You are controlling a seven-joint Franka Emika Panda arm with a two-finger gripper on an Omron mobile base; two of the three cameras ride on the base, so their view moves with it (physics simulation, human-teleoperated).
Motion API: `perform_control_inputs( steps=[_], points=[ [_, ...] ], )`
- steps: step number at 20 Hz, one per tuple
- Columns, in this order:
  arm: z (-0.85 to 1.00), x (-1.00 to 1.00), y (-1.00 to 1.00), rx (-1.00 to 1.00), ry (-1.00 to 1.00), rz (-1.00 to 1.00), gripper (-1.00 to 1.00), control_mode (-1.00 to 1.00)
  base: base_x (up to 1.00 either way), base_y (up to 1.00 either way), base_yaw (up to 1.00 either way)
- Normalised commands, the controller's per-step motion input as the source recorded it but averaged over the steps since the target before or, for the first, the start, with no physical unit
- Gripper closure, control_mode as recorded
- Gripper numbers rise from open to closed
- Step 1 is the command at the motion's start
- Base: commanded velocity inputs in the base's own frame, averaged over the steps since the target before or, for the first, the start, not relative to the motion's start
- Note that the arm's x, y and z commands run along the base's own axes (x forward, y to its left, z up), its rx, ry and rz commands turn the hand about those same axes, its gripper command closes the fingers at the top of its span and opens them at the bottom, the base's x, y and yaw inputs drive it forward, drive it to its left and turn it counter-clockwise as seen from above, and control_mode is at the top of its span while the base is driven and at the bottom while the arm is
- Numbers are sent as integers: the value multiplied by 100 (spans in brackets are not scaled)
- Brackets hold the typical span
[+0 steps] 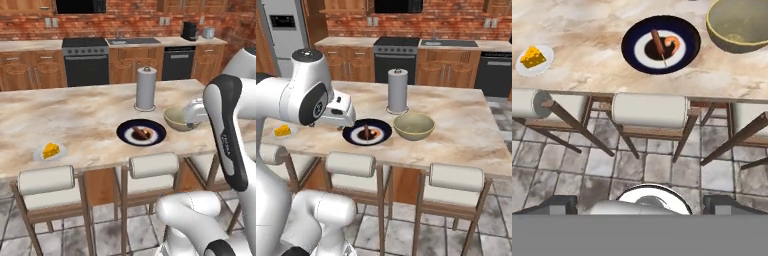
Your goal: Take the smaller bowl and place it next to the appetizer plate on the dining counter , and place the larger bowl next to the plate with cooked food.
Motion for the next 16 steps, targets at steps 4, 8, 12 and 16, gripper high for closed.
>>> perform_control_inputs(
  steps=[4,8,12,16],
  points=[
    [0,0,0,0,0,0,-100,100,-63,94,10],
    [0,0,0,0,0,0,-100,100,-10,100,7],
    [0,0,0,0,0,0,-100,100,24,100,11],
    [0,0,0,0,0,0,-100,100,36,100,10]
  ],
)
